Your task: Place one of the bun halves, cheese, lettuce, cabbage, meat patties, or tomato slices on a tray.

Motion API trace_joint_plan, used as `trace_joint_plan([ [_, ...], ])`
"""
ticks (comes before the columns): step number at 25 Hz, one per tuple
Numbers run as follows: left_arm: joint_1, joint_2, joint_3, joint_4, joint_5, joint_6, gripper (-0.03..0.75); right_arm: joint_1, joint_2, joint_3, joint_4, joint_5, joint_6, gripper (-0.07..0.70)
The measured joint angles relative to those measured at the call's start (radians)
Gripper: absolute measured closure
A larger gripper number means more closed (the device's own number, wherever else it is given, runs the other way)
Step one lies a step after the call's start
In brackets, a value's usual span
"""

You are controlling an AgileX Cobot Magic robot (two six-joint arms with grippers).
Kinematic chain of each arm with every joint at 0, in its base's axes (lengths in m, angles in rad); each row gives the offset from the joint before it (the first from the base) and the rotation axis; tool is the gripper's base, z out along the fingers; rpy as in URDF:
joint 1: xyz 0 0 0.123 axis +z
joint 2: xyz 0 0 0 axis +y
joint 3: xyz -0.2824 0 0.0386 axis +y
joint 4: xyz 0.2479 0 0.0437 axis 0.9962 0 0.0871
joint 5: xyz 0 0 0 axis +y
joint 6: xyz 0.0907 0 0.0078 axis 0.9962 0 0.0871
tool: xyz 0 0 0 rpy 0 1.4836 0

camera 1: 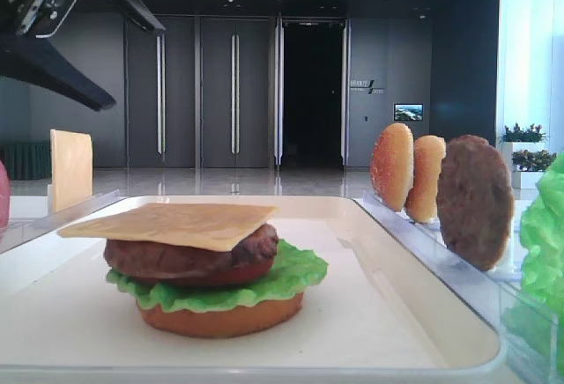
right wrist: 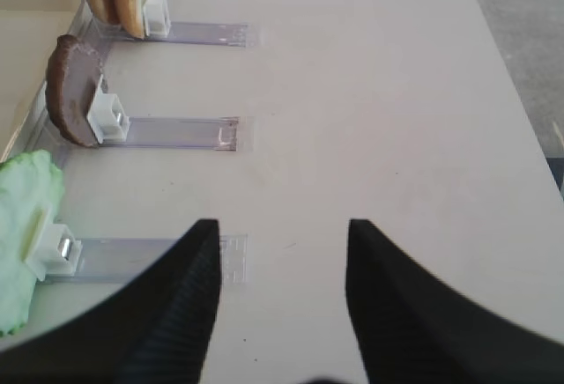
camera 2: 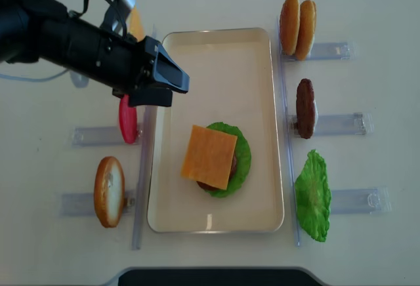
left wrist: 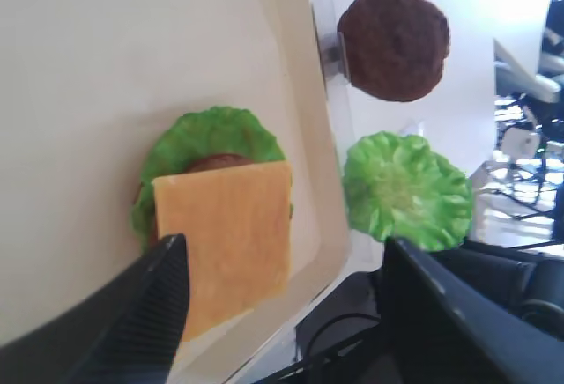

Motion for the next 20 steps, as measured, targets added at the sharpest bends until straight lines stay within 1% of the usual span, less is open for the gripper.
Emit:
trace_joint_plan([
  [2,0.000,-0.018,-0.057,0.118,0.042,-0.094,0.199,0.000,0.000,0.000,0.000,0.000,0.000,0.283],
  [4,0.000,-0.034,-0.115,0.256,0.101,-0.175,0.199,0.000,0.000,0.000,0.000,0.000,0.000,0.283],
  [7,0.000,-0.053,-0.192,0.445,0.139,-0.292,0.199,0.000,0.000,0.000,0.000,0.000,0.000,0.283],
  [9,0.000,-0.064,-0.222,0.555,0.145,-0.365,0.201,0.000,0.000,0.000,0.000,0.000,0.000,0.283],
  [12,0.002,-0.084,-0.238,0.682,0.152,-0.429,0.221,0.000,0.000,0.000,0.000,0.000,0.000,0.283],
  [16,0.002,-0.092,-0.238,0.759,0.155,-0.461,0.262,0.000,0.000,0.000,0.000,0.000,0.000,0.283],
  [20,0.002,-0.092,-0.238,0.817,0.155,-0.477,0.271,0.000,0.000,0.000,0.000,0.000,0.000,0.283],
])
